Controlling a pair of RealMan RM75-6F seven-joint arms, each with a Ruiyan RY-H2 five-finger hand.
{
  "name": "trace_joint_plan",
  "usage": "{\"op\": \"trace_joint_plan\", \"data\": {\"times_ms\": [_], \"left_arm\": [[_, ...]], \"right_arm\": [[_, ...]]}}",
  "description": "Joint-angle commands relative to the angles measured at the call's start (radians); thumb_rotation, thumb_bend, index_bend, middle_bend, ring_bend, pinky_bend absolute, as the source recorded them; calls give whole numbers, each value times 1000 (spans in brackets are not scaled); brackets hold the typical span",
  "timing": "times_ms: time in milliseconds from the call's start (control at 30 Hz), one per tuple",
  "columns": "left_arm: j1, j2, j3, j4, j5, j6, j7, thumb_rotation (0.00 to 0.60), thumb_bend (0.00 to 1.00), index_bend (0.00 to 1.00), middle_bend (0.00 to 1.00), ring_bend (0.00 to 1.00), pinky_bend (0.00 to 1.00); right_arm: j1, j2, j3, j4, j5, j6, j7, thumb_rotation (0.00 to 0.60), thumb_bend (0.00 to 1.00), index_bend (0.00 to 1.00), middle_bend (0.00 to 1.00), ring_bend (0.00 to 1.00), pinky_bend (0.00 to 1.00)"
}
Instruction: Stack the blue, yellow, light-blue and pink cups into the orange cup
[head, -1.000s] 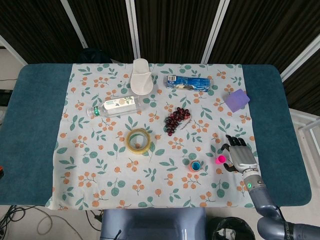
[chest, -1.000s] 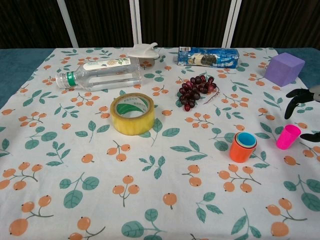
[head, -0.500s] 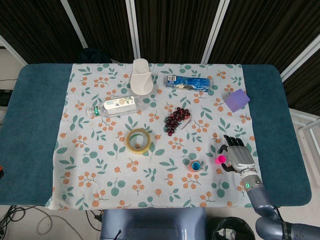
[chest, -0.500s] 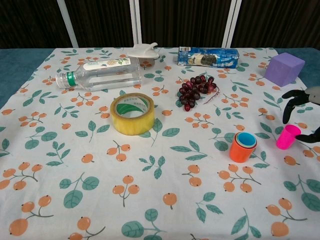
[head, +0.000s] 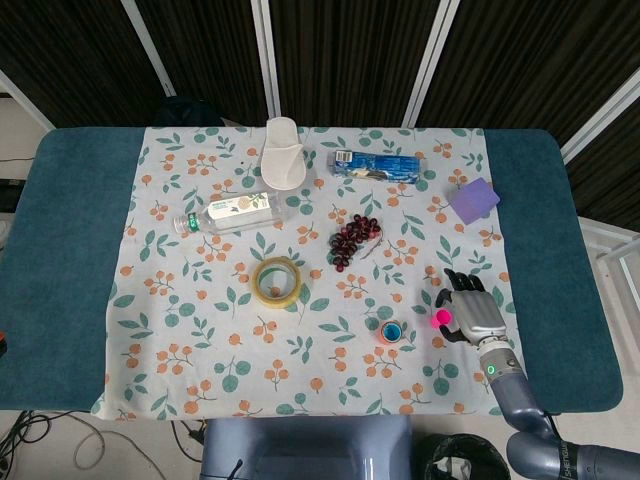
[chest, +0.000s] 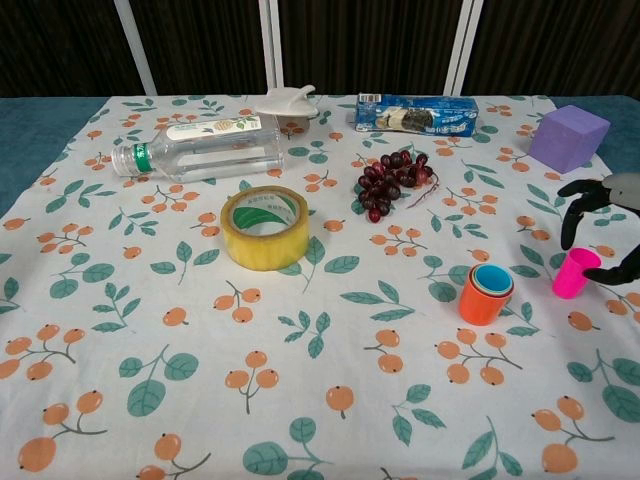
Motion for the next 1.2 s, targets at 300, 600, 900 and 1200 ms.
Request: {"op": "trace_joint_plan", "data": {"times_ms": [300,600,900,1200], "left_arm": [[0,-1,1,-1,0,0,3,600,813,75,0,0,89],[0,-1,0,0,0,0,1,600,814,75,0,0,92],[0,-1,1,-2,2,1,0,600,813,75,0,0,97],[0,0,1,-3,2,0,0,600,813,75,0,0,104]], "right_arm": [[-3,2,2,-2,-4,-5,5,600,395,502,0,0,0],[-7,33,11,-41,-44,4,22,600,396,509,0,0,0],[-13,128,17,-195,-132,48,0,600,396,509,0,0,0],[-6,192,0,-341,-196,63,-63,600,395,509,0,0,0]]}}
